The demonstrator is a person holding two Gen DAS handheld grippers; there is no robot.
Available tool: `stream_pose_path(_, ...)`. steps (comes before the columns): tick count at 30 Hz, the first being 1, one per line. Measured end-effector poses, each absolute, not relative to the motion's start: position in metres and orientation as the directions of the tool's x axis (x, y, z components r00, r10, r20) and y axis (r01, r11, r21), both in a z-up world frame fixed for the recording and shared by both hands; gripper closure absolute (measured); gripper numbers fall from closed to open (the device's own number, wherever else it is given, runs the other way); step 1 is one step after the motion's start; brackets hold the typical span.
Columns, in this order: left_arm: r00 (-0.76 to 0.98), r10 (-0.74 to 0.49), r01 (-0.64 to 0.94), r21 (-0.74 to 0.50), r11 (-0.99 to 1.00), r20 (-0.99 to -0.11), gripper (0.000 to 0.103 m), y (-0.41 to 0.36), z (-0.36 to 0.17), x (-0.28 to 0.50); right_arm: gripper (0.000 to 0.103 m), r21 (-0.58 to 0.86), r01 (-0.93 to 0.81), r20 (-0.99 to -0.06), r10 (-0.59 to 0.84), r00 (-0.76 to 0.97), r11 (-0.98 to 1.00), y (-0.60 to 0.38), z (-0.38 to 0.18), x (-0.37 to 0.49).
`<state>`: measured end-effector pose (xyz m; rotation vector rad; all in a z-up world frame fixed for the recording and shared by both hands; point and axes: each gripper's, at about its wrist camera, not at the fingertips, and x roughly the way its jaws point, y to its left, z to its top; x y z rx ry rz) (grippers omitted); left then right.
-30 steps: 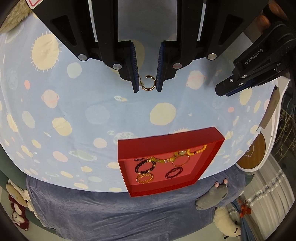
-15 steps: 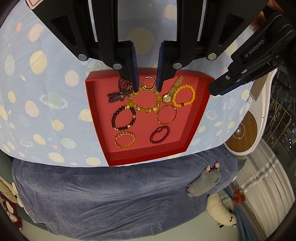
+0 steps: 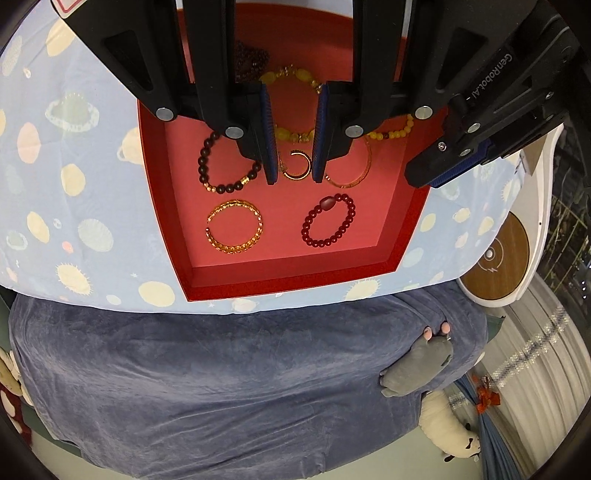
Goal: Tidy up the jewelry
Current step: 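Carry both earrings into the red box and open both tools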
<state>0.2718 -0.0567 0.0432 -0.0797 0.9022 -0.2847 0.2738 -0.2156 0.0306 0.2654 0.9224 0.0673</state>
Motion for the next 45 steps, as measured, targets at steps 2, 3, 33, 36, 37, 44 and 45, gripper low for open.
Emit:
stream_pose_path(2,0.581,-0.272,0.209,-0.182,0.961,-0.768,0.084,-0.058,0.038,0.28,0.085,0.248,0.054,-0.785,0.168,0.597,0.967,-0.214,0.024,0.283)
stream_pose_path(3,0.577,-0.269,0.206,-0.181,0.962,-0.771,0.084,-0.059,0.035,0.284,0.085,0.242,0.053,-0.788,0.164,0.593,0.969,-0.213,0.022,0.287)
stream_pose_path(33,0.561,-0.204,0.169,-0.13,0.977,-0.803,0.067,-0.058,0.018,0.296,0.072,0.176,0.072,-0.827,0.108,0.551,0.982,-0.207,0.003,0.304)
stream_pose_path(36,0.572,-0.195,0.168,-0.119,0.979,-0.797,0.066,-0.056,0.024,0.288,0.061,0.157,0.074,-0.818,0.087,0.569,0.985,-0.208,0.011,0.295)
stream_pose_path(37,0.575,-0.195,0.169,-0.117,0.979,-0.794,0.066,-0.055,0.026,0.284,0.061,0.147,0.072,-0.814,0.079,0.575,0.986,-0.207,0.014,0.292)
stream_pose_path(44,0.576,-0.201,0.178,-0.119,0.977,-0.792,0.065,-0.052,0.041,0.259,0.061,0.143,0.077,-0.811,0.072,0.581,0.987,-0.206,0.029,0.266)
stream_pose_path(45,0.577,-0.201,0.182,-0.115,0.977,-0.791,0.065,-0.052,0.042,0.254,0.06,0.139,0.075,-0.811,0.07,0.58,0.987,-0.205,0.03,0.261)
